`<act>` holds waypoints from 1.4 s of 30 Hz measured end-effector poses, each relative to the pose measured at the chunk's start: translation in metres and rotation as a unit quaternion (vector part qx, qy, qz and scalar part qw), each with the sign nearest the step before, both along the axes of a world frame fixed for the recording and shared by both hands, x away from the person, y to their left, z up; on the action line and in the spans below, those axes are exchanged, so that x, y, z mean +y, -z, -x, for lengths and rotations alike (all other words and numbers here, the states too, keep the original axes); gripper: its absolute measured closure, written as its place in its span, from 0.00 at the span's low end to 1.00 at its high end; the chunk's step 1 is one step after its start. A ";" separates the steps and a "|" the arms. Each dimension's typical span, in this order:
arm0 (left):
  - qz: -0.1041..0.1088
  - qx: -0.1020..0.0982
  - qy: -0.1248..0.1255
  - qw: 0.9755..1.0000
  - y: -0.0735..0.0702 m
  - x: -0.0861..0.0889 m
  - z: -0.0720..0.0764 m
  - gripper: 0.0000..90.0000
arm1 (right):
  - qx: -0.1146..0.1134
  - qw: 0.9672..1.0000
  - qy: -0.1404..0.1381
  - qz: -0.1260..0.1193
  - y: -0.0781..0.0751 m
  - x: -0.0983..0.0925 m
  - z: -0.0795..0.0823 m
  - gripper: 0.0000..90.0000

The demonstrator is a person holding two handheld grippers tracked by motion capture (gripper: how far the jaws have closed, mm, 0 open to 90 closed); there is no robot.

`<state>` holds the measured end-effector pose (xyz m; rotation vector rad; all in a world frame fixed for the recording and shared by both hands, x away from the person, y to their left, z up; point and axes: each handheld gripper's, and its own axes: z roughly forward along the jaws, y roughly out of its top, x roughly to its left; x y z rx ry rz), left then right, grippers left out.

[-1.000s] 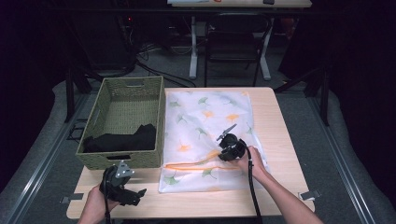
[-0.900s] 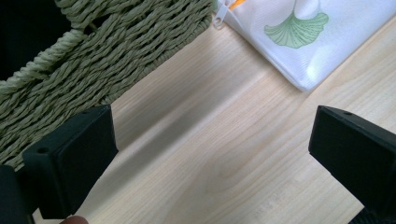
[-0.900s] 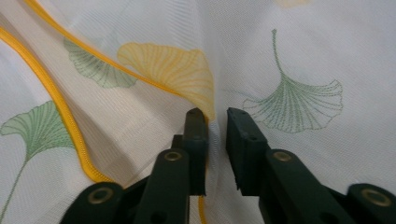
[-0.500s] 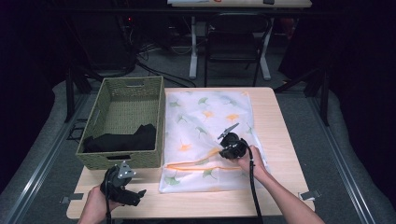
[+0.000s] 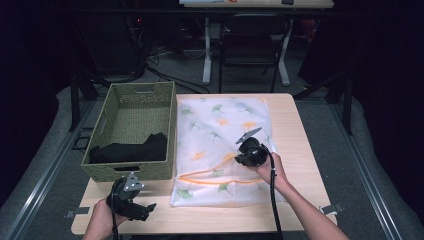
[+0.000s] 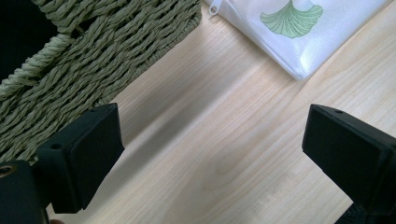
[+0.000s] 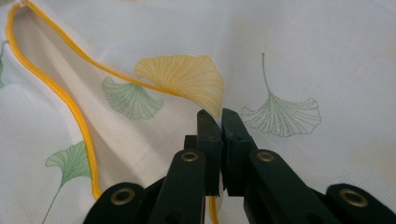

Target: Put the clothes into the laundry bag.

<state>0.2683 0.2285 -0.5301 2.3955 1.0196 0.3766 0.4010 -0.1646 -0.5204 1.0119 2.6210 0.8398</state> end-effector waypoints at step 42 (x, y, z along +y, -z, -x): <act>-0.008 -0.008 0.110 0.994 -0.032 0.002 -0.002 0.02 | -0.041 0.998 -0.005 -0.041 -0.032 -0.008 0.003 0.98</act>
